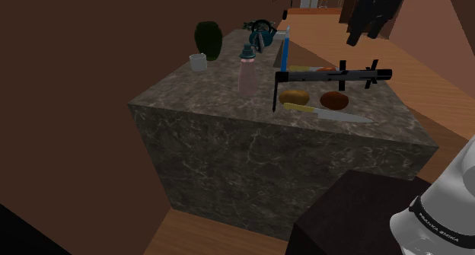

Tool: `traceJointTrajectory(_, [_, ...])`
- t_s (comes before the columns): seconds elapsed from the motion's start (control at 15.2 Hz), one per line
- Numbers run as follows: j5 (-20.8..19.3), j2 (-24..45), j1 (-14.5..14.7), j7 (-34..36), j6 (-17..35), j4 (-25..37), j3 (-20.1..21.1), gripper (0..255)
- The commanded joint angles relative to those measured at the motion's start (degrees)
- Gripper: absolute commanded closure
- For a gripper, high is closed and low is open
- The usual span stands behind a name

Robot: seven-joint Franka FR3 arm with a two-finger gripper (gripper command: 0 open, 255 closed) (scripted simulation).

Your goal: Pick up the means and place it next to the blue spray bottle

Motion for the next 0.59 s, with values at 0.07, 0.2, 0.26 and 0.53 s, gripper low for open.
traceJointTrajectory(0.07, [-0.35, 0.23, 0.52, -2.16, 1.46, -1.6, -0.93, 0])
traceJointTrajectory(0.2, [-1.1, 0.95, 1.54, -6.44, 4.4, -4.58, -2.85, 0])
traceJointTrajectory(0.26, [-1.49, 1.44, 2.01, -8.6, 5.88, -5.96, -3.8, 0])
traceJointTrajectory(0.53, [-3.1, 4.36, 3.83, -17.2, 11.97, -10.72, -7.68, 0])
